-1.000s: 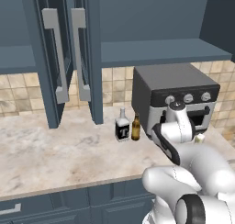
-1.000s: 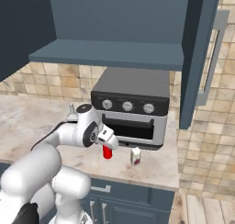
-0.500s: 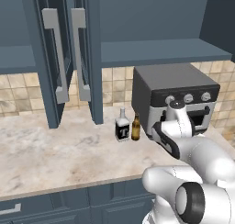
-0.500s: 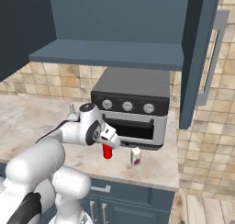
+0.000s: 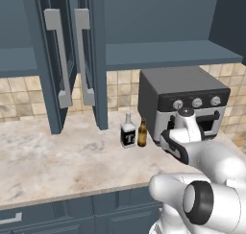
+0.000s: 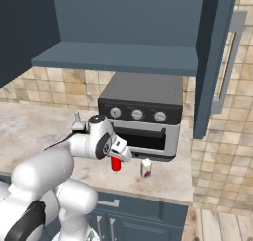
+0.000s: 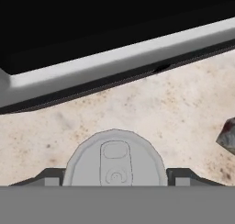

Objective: Sort all alcoholic drinks to one cabinet, and non-alcoholic drinks to the other.

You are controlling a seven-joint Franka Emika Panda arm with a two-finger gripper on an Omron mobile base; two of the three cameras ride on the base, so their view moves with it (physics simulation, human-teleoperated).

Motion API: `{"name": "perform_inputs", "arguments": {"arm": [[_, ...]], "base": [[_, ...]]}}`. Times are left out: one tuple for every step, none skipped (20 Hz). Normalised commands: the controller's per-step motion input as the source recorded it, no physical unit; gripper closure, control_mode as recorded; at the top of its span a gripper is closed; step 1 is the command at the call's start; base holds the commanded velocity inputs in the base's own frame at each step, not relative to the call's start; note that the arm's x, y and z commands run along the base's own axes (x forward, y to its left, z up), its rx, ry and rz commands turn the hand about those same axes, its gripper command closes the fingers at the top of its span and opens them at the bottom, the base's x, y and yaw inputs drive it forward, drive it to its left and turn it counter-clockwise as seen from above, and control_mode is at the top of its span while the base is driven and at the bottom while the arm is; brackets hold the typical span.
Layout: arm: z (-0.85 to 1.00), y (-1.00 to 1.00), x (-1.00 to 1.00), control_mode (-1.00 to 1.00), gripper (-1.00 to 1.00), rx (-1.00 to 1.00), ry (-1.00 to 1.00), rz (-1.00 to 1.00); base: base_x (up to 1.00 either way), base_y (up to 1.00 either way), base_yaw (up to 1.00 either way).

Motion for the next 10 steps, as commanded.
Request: {"name": "perform_inputs", "arguments": {"arm": [[-0.2, 0.0, 0.13, -1.0, 1.0, 0.0, 0.04, 0.03], [-0.16, 0.0, 0.1, -1.0, 1.0, 0.0, 0.02, 0.03], [-0.14, 0.0, 0.06, -1.0, 1.0, 0.0, 0.0, 0.04], [-0.14, 0.0, 0.01, -1.0, 1.0, 0.0, 0.0, 0.04], [-0.1, 0.0, 0.0, -1.0, 1.0, 0.0, 0.0, 0.04], [-0.1, 0.0, 0.0, -1.0, 1.0, 0.0, 0.0, 0.04], [-0.04, -0.01, 0.0, -1.0, 1.0, 0.0, 0.0, 0.03], [0.0, -0.02, 0.0, -1.0, 1.0, 0.0, 0.0, 0.02], [0.0, -0.03, -0.04, -1.0, 1.0, 0.0, 0.0, 0.02], [0.06, 0.0, -0.24, -1.0, 1.0, 0.0, -0.01, 0.02]], "base": [[0.0, 0.0, 0.0], [0.0, 0.0, 0.0], [0.0, 0.0, 0.0], [0.0, 0.0, 0.0], [0.0, 0.0, 0.0], [0.0, 0.0, 0.0], [0.0, 0.0, 0.0], [0.0, 0.0, 0.0], [0.0, 0.0, 0.0], [0.0, 0.0, 0.0]]}}
